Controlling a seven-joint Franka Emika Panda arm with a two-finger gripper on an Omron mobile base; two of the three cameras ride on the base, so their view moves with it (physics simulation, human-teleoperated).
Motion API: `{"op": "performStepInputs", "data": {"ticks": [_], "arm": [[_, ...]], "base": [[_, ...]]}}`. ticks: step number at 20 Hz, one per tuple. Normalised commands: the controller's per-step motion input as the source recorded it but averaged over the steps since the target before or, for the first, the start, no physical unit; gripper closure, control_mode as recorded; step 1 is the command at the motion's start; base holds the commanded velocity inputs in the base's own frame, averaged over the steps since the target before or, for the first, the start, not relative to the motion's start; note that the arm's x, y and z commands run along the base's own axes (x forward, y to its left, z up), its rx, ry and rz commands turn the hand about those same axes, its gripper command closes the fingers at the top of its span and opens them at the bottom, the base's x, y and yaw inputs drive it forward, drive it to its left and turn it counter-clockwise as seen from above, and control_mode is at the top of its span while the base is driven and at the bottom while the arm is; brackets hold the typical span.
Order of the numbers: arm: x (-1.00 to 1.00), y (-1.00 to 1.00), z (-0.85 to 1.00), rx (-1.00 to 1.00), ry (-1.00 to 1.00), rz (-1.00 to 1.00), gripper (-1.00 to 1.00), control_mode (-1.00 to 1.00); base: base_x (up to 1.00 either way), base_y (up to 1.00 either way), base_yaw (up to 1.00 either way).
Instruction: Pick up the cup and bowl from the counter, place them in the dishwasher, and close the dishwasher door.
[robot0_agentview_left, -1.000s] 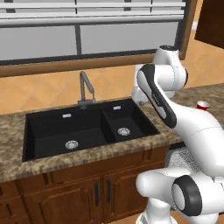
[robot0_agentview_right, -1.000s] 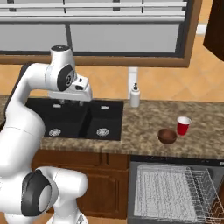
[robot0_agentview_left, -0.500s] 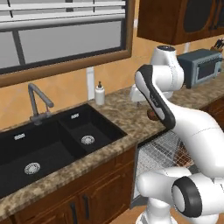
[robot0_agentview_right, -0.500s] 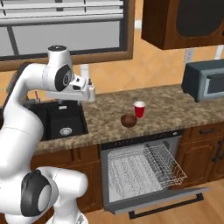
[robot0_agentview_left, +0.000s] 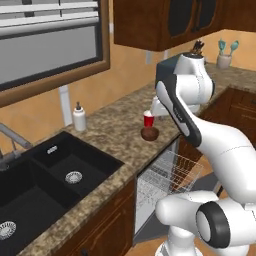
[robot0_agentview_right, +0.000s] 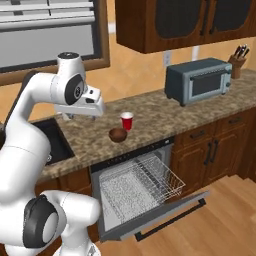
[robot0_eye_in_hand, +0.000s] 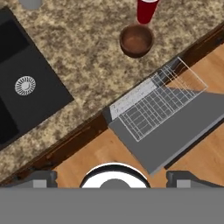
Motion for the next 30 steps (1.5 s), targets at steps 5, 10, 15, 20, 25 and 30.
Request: {"op": "performStepInputs", "data": {"ticks": [5,10,15,20,25,30], "arm": [[0.0,0.0,0.0,0.0,0.0,0.0,-1.0,1.0],[0.0,0.0,0.0,0.0,0.0,0.0,-1.0,1.0],[0.0,0.0,0.0,0.0,0.0,0.0,-1.0,1.0],[0.0,0.01,-0.01,0.0,0.01,-0.06,-1.0,-1.0],[0.29,-0.19,-0.14,0.06,0.01,-0.1,-1.0,-1.0],[0.63,-0.55,-0.51,0.18,0.0,-0.02,-1.0,-1.0]], "base": [[0.08,0.52,-0.31],[0.0,0.43,-0.19],[0.0,0.45,-0.13],[0.0,0.11,-0.05],[0.0,0.0,0.0],[0.0,0.0,0.0]]}}
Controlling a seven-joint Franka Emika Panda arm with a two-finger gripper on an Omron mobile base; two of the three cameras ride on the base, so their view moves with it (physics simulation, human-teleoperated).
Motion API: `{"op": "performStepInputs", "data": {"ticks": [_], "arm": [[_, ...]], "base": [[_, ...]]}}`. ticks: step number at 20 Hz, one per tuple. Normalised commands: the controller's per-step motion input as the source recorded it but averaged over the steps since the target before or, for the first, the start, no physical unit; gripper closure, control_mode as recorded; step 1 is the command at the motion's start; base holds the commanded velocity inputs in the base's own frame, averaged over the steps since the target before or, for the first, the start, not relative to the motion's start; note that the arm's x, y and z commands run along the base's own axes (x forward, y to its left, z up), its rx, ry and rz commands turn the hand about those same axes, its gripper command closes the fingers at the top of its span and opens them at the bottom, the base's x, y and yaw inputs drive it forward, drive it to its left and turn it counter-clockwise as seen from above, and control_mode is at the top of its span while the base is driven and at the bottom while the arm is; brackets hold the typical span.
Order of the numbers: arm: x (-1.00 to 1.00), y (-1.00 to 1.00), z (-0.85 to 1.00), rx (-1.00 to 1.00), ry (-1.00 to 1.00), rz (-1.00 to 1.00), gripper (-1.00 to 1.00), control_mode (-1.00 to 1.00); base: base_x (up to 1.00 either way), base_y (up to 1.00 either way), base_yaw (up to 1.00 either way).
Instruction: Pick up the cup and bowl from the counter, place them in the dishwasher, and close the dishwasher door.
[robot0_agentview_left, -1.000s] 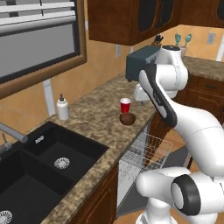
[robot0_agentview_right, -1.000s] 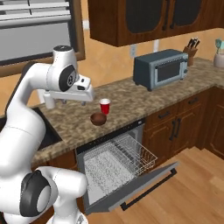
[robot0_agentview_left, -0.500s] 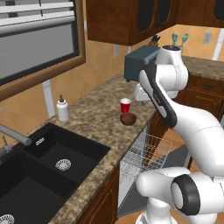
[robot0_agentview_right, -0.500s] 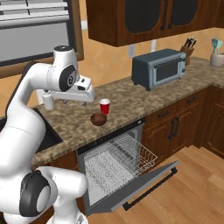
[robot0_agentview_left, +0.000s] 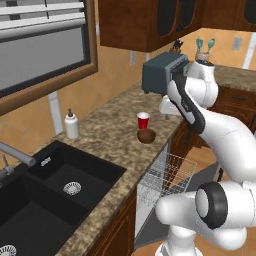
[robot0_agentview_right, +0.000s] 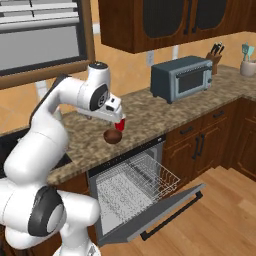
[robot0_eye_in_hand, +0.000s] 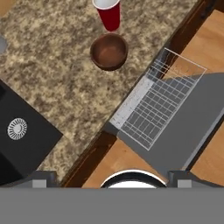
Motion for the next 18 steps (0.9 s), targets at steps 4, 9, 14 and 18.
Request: {"op": "performStepInputs", "data": {"ticks": [4,9,14,18], "arm": [[0.75,-0.1,-0.64,0.08,0.0,0.0,-1.0,-1.0],[0.72,0.0,-0.68,0.0,0.0,0.0,-1.0,-1.0],[0.77,0.0,-0.76,0.0,0.0,0.0,-1.0,-1.0],[0.73,0.0,-0.6,0.0,0.0,0.0,-1.0,-1.0]], "base": [[0.0,0.0,0.0],[0.0,0.0,0.0],[0.0,0.0,0.0],[0.0,0.0,0.0]]}}
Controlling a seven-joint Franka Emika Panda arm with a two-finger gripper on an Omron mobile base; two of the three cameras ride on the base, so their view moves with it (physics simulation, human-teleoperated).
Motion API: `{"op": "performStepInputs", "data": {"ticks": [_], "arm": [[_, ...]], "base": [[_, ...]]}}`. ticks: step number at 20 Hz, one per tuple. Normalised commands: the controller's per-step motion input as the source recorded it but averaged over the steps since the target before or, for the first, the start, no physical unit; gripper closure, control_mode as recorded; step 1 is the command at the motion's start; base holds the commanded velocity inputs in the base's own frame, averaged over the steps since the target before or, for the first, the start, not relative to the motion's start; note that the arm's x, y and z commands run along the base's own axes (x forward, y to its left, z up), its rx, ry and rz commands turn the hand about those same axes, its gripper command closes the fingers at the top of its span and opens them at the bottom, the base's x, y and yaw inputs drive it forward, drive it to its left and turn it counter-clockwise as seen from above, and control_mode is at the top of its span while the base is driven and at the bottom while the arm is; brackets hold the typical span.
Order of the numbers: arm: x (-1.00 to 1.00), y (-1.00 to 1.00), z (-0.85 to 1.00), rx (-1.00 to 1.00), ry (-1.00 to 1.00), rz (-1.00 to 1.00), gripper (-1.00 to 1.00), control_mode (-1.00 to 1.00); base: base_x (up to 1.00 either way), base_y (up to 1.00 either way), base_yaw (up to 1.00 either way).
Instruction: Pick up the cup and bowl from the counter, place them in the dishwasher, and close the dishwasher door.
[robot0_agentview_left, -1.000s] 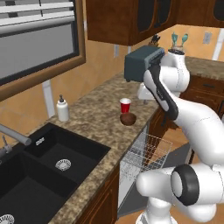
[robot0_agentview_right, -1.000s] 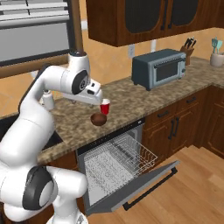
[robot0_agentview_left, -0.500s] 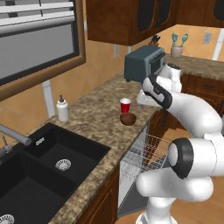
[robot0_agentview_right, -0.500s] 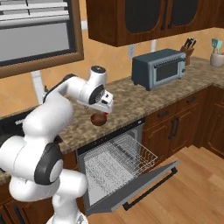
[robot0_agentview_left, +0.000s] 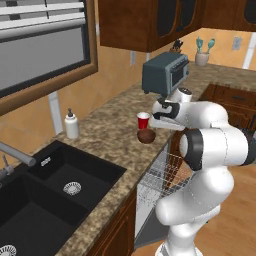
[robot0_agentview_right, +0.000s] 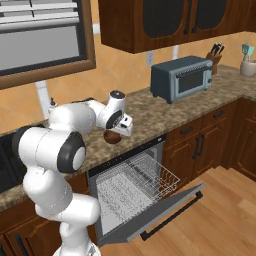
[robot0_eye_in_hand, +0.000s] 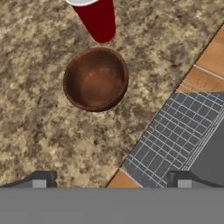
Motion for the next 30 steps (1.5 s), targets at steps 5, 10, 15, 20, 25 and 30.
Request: {"op": "performStepInputs", "data": {"ticks": [5,10,15,20,25,30], "arm": [[0.61,0.0,-0.51,0.0,0.0,0.0,-1.0,-1.0],[0.5,0.01,-0.51,0.0,0.0,0.0,-1.0,-1.0],[0.43,0.0,-0.43,0.0,0.0,0.0,-1.0,-1.0],[0.3,0.0,-0.36,0.0,0.0,0.0,-1.0,-1.0],[0.17,0.02,-0.4,0.0,0.0,0.0,1.0,-1.0],[0.0,0.0,-0.34,-0.01,0.0,0.0,1.0,-1.0]], "base": [[0.0,0.0,0.0],[0.0,0.0,0.0],[0.0,0.0,0.0],[0.0,0.0,0.0],[0.0,0.0,0.0],[0.0,0.0,0.0]]}}
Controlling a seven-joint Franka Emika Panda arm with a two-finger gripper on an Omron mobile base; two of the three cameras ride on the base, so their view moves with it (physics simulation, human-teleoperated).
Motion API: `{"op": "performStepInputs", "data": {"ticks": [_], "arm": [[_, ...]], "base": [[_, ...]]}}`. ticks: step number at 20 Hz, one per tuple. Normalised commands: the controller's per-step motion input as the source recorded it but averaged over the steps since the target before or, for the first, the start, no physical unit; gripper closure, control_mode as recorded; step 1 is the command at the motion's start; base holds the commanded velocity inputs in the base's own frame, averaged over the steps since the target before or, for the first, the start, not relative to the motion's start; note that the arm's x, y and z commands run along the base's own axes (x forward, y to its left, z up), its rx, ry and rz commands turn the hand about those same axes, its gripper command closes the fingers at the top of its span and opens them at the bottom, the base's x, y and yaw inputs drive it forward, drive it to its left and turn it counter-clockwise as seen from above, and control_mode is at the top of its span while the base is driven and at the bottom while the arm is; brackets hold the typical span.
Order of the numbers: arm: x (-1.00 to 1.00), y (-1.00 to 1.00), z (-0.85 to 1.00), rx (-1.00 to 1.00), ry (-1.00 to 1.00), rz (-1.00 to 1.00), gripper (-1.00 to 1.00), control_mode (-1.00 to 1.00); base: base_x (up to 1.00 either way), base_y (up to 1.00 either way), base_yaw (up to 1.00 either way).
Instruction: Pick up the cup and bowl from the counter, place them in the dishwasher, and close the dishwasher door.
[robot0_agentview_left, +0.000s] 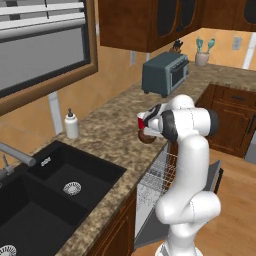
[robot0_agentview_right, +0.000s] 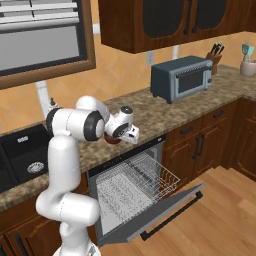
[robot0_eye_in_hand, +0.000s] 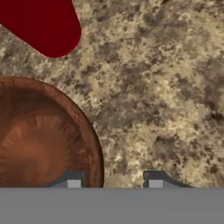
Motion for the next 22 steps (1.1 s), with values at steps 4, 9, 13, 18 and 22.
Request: {"op": "performStepInputs", "data": {"ticks": [4,9,13,18,22], "arm": [[-0.04,-0.24,-0.34,-0.07,0.0,0.0,1.0,-1.0],[-0.35,-0.74,-0.14,-0.04,0.0,-0.02,1.0,-1.0],[-0.68,-1.0,0.0,0.0,0.0,-0.01,1.0,-1.0],[-0.75,-0.98,0.0,0.0,0.0,0.0,1.0,-1.0],[-0.61,-0.66,-0.21,0.0,0.02,0.0,1.0,-1.0]], "base": [[0.0,0.0,0.0],[0.0,0.0,0.0],[0.0,0.0,0.0],[0.0,0.0,0.0],[0.0,0.0,0.0]]}}
